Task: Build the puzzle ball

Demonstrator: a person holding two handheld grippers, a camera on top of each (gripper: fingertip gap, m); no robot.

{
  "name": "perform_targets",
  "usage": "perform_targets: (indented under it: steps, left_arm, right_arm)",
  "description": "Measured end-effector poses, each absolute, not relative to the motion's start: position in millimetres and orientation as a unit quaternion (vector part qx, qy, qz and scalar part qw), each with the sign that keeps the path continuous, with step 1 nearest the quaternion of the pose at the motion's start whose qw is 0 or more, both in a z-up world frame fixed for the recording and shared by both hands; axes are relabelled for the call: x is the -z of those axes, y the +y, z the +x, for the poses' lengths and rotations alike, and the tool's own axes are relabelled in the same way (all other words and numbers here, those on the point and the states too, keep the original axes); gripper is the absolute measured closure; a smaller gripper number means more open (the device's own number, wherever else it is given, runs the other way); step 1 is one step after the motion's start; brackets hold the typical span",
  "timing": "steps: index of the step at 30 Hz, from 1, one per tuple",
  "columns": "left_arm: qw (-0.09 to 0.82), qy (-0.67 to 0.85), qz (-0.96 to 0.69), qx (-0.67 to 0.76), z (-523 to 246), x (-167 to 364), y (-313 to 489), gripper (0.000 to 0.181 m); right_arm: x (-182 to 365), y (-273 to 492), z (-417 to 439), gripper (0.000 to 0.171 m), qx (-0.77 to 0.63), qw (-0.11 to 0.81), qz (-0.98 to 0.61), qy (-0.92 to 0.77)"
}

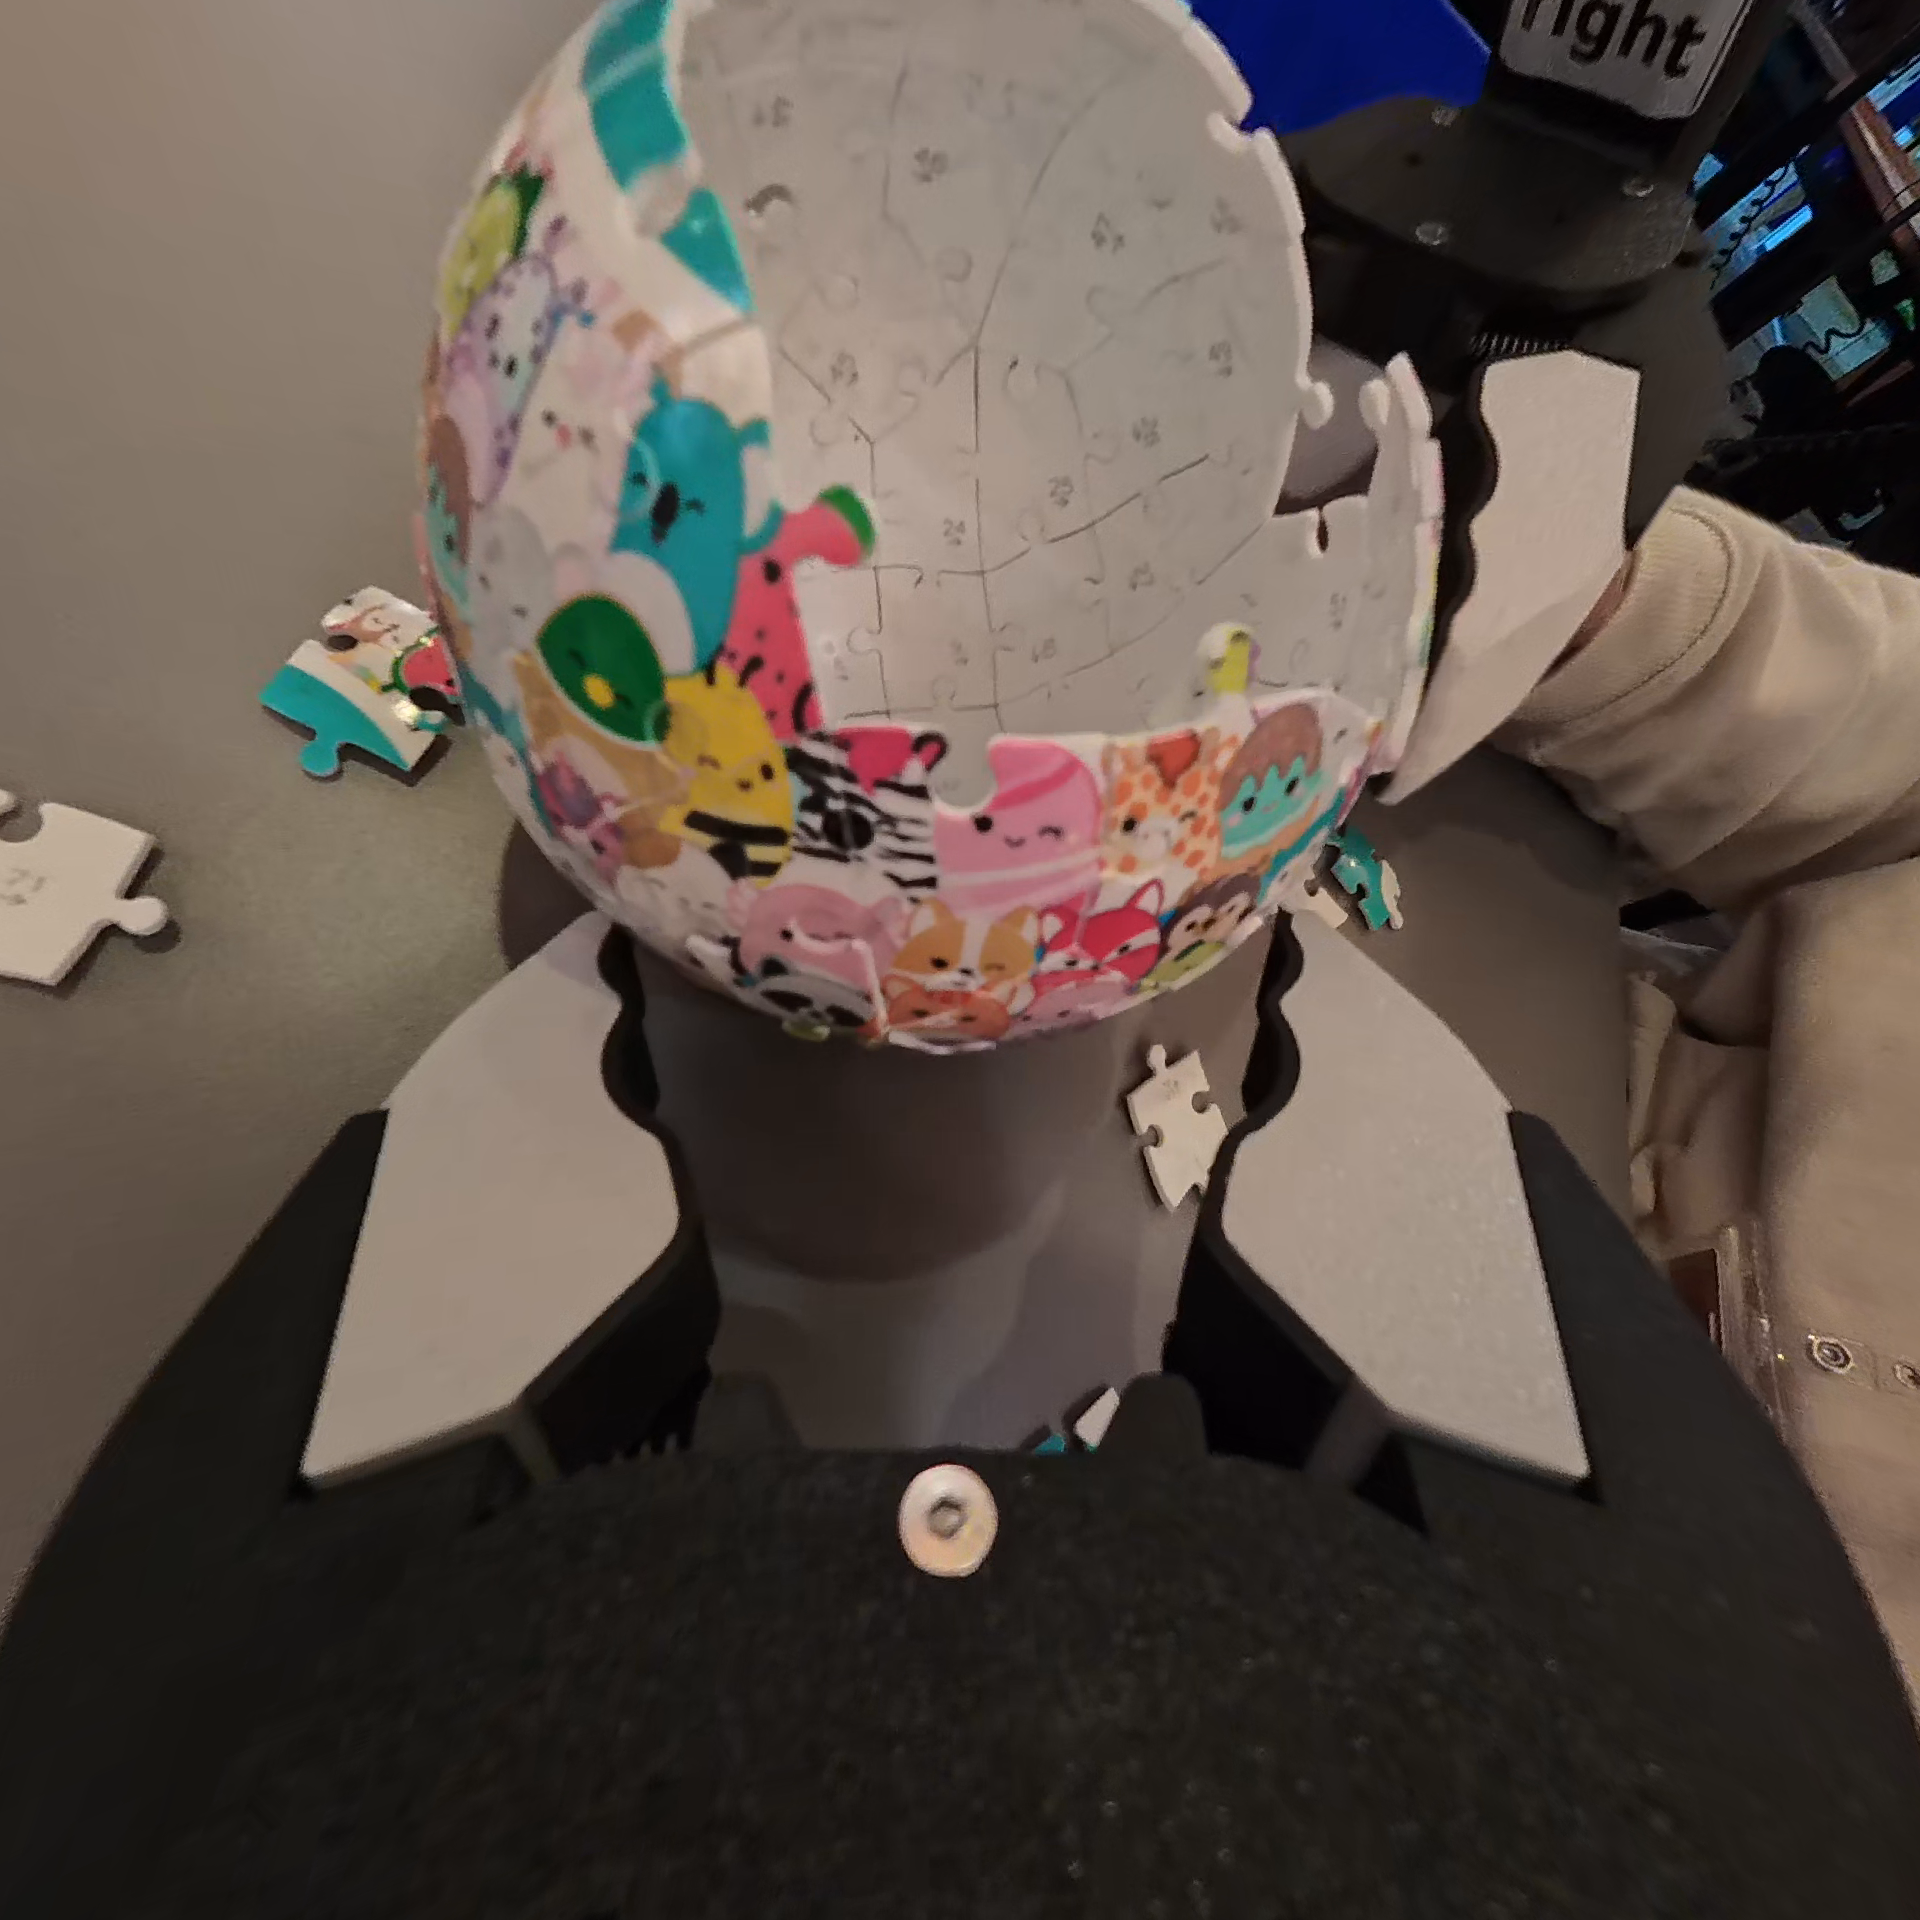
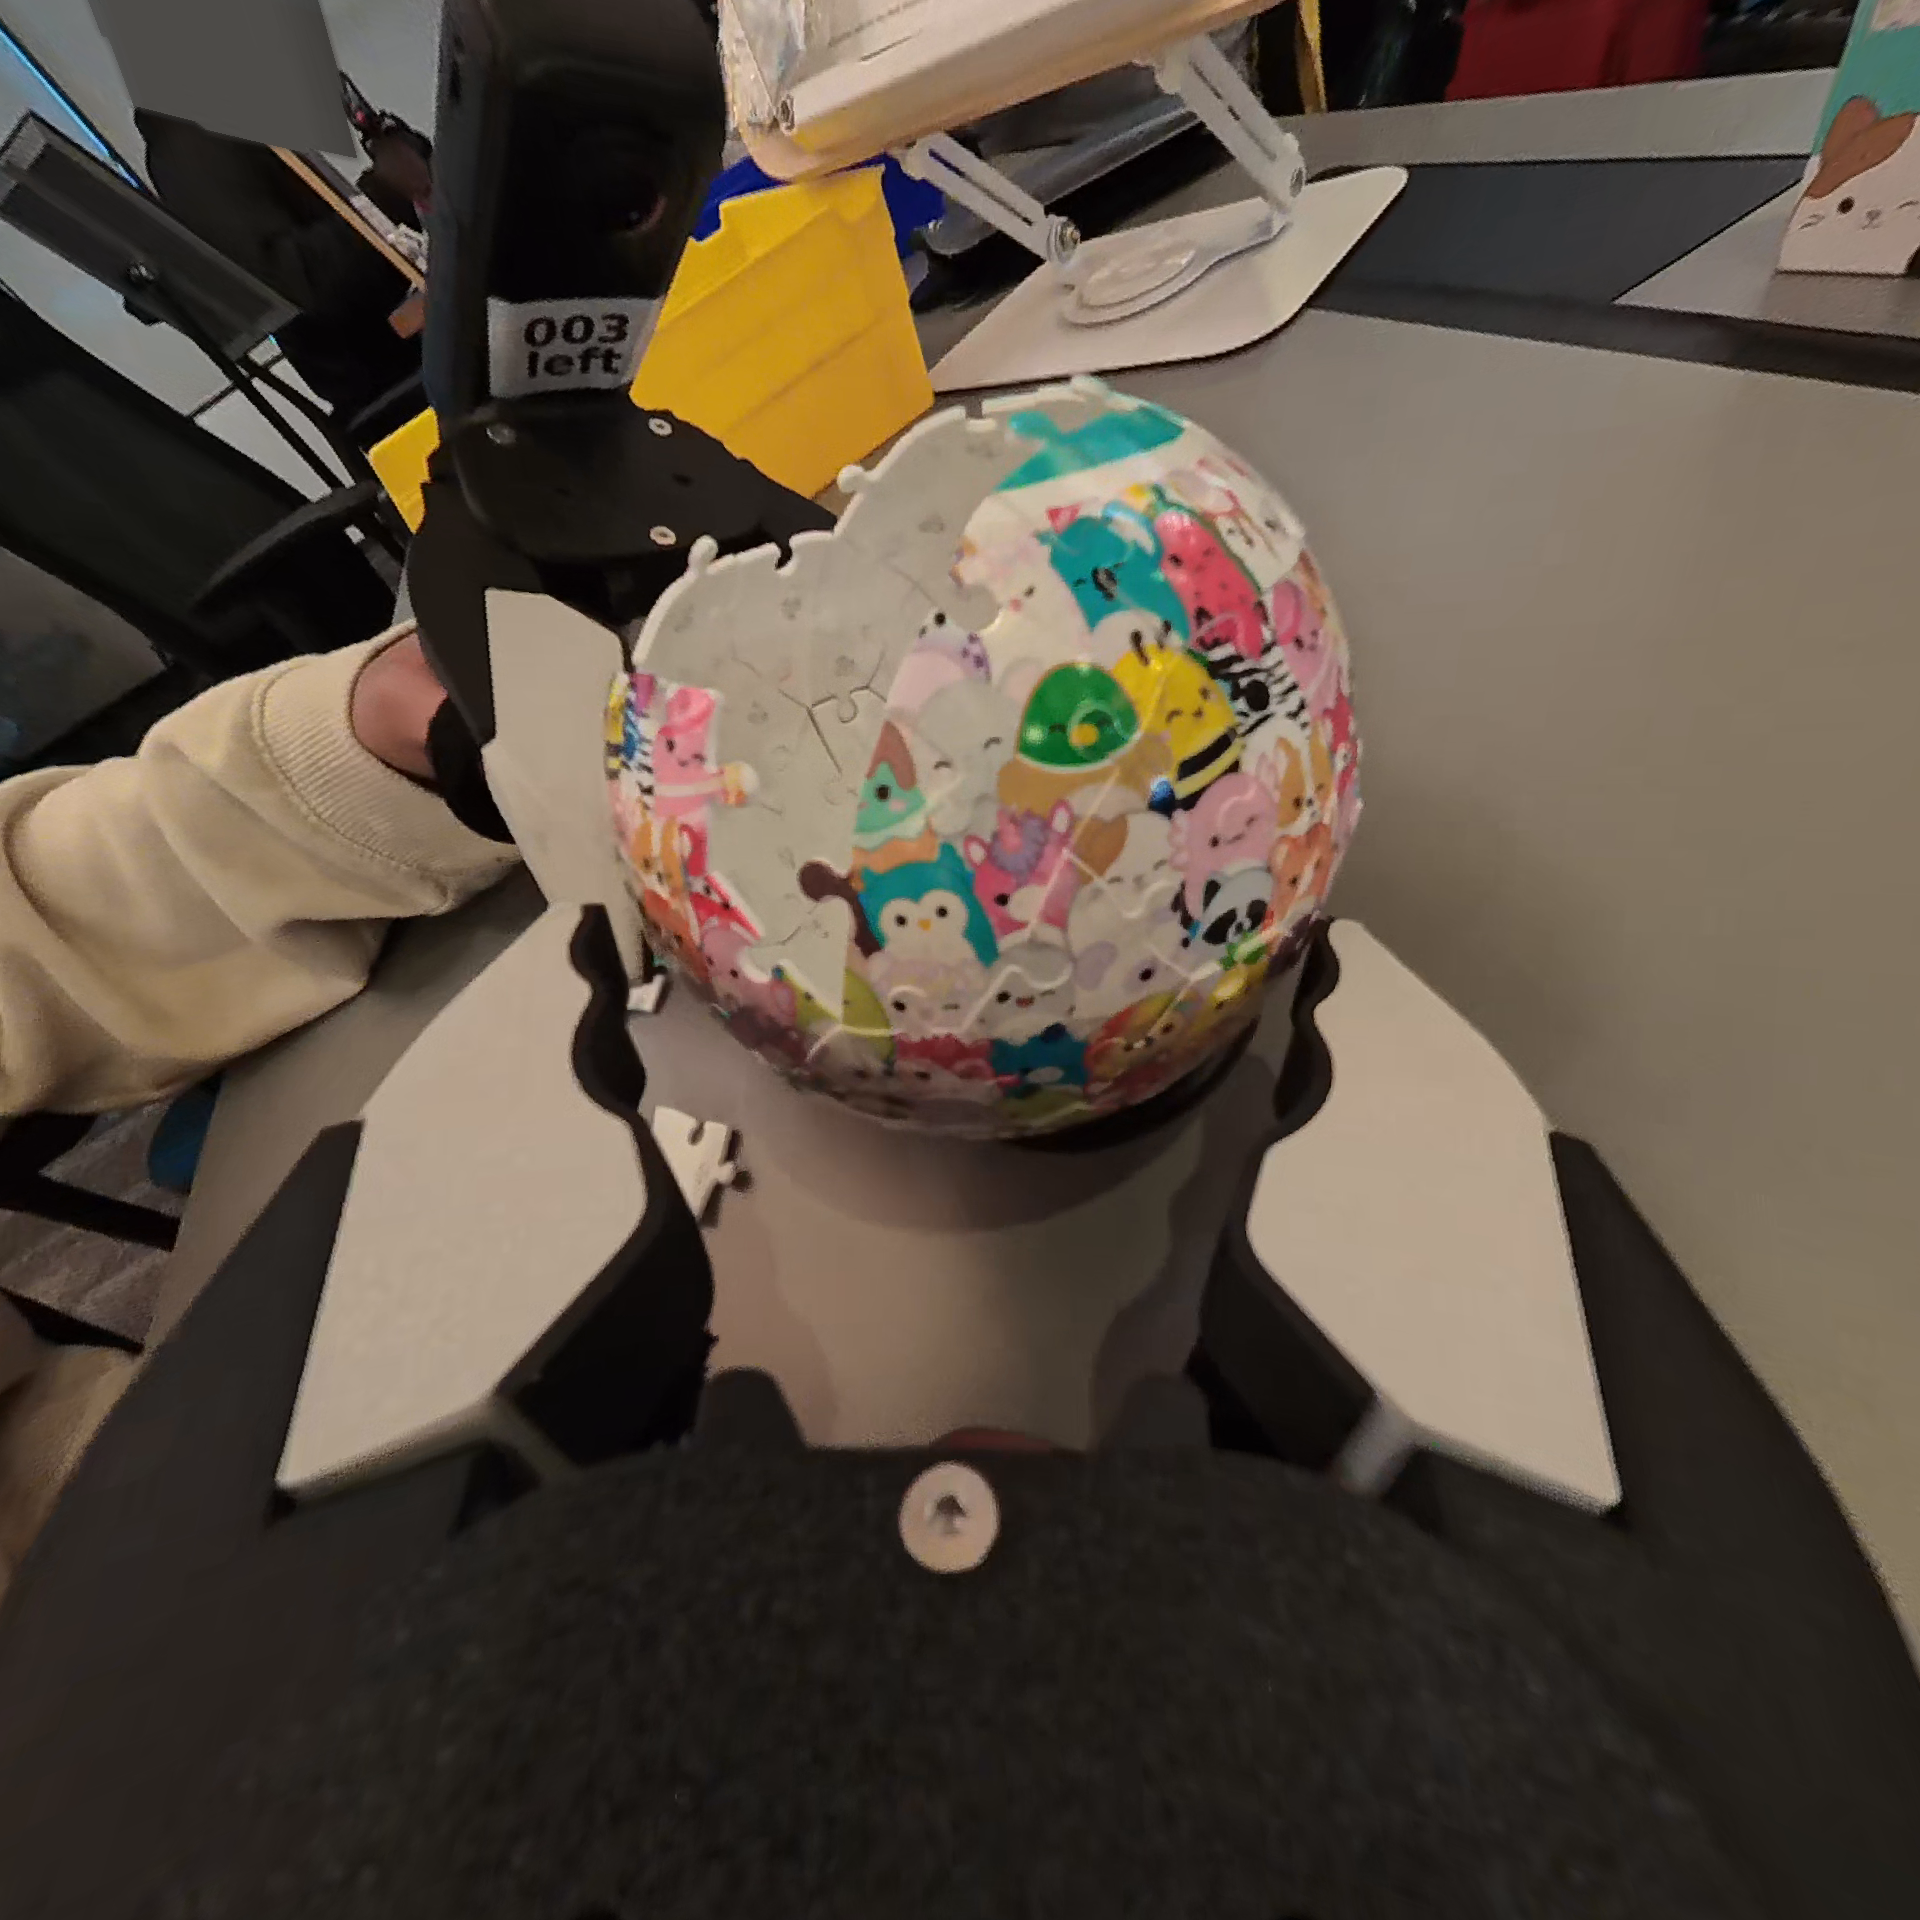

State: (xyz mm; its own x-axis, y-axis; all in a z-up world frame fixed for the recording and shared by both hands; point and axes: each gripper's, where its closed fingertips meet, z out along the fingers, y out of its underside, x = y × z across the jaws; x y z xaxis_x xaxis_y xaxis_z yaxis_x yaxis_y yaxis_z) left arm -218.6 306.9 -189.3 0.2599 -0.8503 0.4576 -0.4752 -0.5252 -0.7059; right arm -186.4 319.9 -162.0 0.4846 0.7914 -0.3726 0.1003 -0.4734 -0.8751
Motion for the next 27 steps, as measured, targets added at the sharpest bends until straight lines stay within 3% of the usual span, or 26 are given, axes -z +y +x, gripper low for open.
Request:
perform_targets:
  steps: [8,12,17,19,22,25,27]
  left_arm:
    - [0.219,0.433,-0.763,0.428,-218,189,307,0.069]
    - [0.217,0.435,-0.763,0.425,-218,190,307,0.068]
    - [0.218,0.438,-0.765,0.42,-219,190,307,0.07]
    - [0.227,0.438,-0.766,0.411,-225,187,308,0.076]
    - [0.238,0.438,-0.764,0.41,-240,173,305,0.101]
    - [0.263,0.416,-0.776,0.395,-262,160,298,0.109]
    - [0.287,0.374,-0.78,0.411,-269,149,284,0.125]
  right_arm:
    - [165,323,-186,0.055,-0.4,0.421,-0.764,-0.282]
    - [163,319,-191,0.046,-0.404,0.421,-0.758,-0.292]
    - [163,321,-187,0.053,-0.399,0.421,-0.76,-0.294]
    - [160,321,-183,0.056,-0.402,0.422,-0.758,-0.293]
    - [150,319,-172,0.06,-0.383,0.43,-0.759,-0.302]
    - [115,316,-158,0.082,-0.311,0.458,-0.746,-0.371]
    - [86,313,-161,0.093,-0.265,0.451,-0.728,-0.443]
